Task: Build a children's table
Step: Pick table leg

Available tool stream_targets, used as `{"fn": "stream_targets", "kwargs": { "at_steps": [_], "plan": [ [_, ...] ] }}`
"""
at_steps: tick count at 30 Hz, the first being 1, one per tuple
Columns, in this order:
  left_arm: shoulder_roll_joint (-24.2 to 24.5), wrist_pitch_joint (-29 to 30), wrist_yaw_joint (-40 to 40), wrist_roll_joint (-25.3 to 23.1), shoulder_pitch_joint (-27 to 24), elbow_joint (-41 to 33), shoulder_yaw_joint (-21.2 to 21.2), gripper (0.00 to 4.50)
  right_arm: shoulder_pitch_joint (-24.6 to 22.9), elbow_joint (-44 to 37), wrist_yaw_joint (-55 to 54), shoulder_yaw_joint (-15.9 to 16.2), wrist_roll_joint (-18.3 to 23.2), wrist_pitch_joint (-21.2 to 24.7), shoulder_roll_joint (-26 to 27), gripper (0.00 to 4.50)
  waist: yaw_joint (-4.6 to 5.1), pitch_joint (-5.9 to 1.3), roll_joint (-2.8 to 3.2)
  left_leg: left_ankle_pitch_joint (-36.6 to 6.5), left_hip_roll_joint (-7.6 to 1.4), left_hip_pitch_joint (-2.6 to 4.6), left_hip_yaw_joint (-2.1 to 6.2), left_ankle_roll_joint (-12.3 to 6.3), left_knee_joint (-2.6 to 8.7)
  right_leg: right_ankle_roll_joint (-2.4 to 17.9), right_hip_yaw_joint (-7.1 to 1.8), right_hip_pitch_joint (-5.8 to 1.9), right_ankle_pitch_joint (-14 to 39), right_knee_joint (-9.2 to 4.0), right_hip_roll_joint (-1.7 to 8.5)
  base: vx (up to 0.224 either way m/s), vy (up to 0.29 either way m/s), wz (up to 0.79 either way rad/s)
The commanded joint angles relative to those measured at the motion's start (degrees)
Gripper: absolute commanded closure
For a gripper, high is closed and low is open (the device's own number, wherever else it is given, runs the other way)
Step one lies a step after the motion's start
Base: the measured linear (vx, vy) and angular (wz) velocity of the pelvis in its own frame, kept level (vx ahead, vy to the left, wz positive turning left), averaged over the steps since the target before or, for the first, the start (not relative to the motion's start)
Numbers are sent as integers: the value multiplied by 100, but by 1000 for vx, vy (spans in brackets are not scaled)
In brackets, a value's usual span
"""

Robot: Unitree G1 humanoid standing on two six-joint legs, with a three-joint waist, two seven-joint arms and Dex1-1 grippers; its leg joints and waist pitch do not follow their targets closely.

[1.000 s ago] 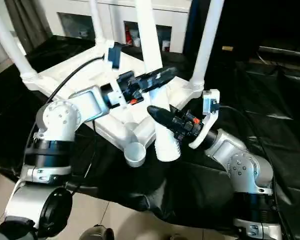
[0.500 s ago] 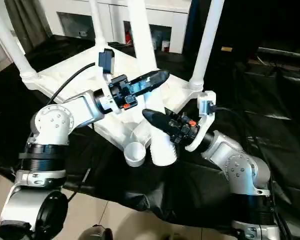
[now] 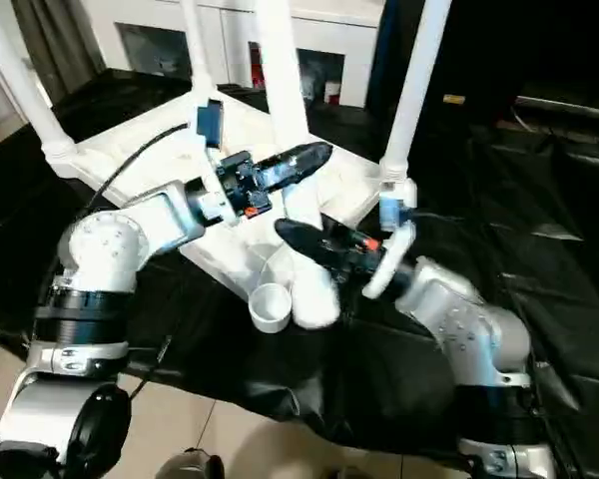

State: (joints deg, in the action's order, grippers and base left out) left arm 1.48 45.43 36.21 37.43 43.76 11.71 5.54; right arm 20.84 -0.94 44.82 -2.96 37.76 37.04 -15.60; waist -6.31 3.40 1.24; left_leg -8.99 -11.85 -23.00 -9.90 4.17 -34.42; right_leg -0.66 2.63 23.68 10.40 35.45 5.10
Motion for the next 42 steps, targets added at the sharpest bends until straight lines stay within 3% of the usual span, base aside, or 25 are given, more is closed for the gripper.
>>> {"fn": "stream_targets", "kwargs": {
  "at_steps": [1, 5, 9, 10, 11, 13, 15, 16, 21, 22, 28, 30, 31, 33, 35, 41, 42],
  "plan": [
    [-77, -465, -422, -460, 219, -379, -235, 266, 88, 198, -627, 187, -603, -212, 108, 163, 14, -455, -100, -750, -37, 115, -27, -43, 371, 957, -138, -336, 942, -425, 203, 0, 0, 0],
    [-149, -502, -1111, -946, 300, -545, -500, 266, 228, 480, -1324, 453, -1114, -401, 374, 163, 40, -455, -97, -829, -39, 119, -24, 15, 376, 932, -139, -324, 967, -421, 193, 0, 0, 0],
    [-109, -647, -1213, -1295, 274, -706, -834, 266, 363, 763, -1746, 671, -1534, -663, 599, 163, 79, -461, -92, -756, -21, 97, -25, -3, 372, 922, -134, -326, 838, -406, 180, 0, 0, 0],
    [-100, -658, -1251, -1371, 275, -716, -892, 266, 398, 821, -1845, 679, -1579, -682, 671, 189, 88, -466, -93, -720, -20, 96, -27, -5, 365, 940, -138, -333, 725, -390, 175, 0, 0, 0],
    [-104, -673, -1270, -1403, 271, -719, -910, 266, 407, 840, -1882, 677, -1602, -694, 701, 196, 81, -468, -51, -703, -19, 100, -20, -5, 364, 954, -139, -328, 676, -383, 178, 0, 0, 0],
    [-64, -771, -1379, -1644, 250, -695, -1051, 266, 436, 836, -2017, 760, -1773, -808, 801, 196, 112, -474, -47, -692, -22, 94, -14, -28, 366, 1008, -134, -337, 464, -371, 165, 0, 0, 0],
    [-35, -825, -1421, -1741, 244, -661, -1090, 266, 436, 800, -1995, 837, -1852, -906, 810, 228, 130, -477, -55, -705, -18, 102, -18, -28, 361, 1027, -134, -344, 395, -364, 164, 0, 0, 0],
    [-26, -864, -1446, -1772, 256, -620, -1076, 266, 437, 794, -1969, 861, -1869, -930, 799, 228, 126, -473, -37, -777, -16, 110, -24, -21, 360, 1051, -139, -340, 433, -379, 164, 0, 0, 0],
    [24, -1061, -1454, -1885, 304, -475, -1029, 266, 409, 766, -1725, 845, -1817, -1046, 722, 252, 134, -460, -57, -922, -18, 113, -28, -37, 369, 1067, -141, -343, 574, -394, 162, 0, 0, 0],
    [80, -1055, -1418, -1907, 310, -446, -1032, 231, 390, 708, -1560, 819, -1728, -1045, 682, 252, 135, -460, -58, -940, -20, 116, -28, -45, 366, 1064, -144, -340, 604, -398, 165, 0, 0, 0],
    [276, -622, -607, -1137, 235, -353, -628, 174, 197, 291, -215, 863, -1142, -948, 212, 254, 107, -460, -86, -906, -20, 101, -27, -178, 359, 1160, -134, -359, 515, -383, 167, 0, 0, 0],
    [316, -570, -430, -1029, 217, -348, -613, 154, 171, 236, -54, 869, -1048, -906, 150, 255, 82, -464, -70, -892, -27, 113, -33, -235, 349, 1219, -141, -347, 532, -373, 171, 0, 0, 0],
    [380, -492, 23, -713, 154, -374, -542, 152, 117, 116, 303, 914, -864, -776, -7, 255, 90, -465, -97, -849, -18, 106, -34, -257, 348, 1252, -132, -355, 491, -373, 165, 0, 0, 0],
    [607, -406, 1110, -183, -12, -445, -544, 151, 23, -94, 971, 1050, -580, -526, -336, 255, 61, -460, -75, -839, -4, 111, -40, -343, 342, 1302, -136, -371, 559, -379, 166, 0, 0, 0],
    [750, -281, 1685, 89, -79, -449, -585, 151, -27, -192, 1349, 1126, -461, -410, -544, 255, 75, -457, -55, -907, -23, 119, -34, -328, 350, 1358, -131, -342, 565, -371, 164, 0, 0, 0],
    [698, 41, 2324, 739, 44, -131, -236, 151, -58, -290, 1742, 1091, -260, -225, -785, 255, 98, -434, -46, -1244, -24, 149, -47, -202, 361, 1370, -135, -323, 1036, -422, 178, 0, 0, 0],
    [707, 30, 2408, 790, 76, -46, -227, 180, -54, -297, 1785, 1083, -233, -207, -829, 255, 100, -432, -37, -1301, -23, 150, -41, -166, 370, 1327, -131, -324, 1169, -436, 174, 0, 0, 0]
  ]
}}
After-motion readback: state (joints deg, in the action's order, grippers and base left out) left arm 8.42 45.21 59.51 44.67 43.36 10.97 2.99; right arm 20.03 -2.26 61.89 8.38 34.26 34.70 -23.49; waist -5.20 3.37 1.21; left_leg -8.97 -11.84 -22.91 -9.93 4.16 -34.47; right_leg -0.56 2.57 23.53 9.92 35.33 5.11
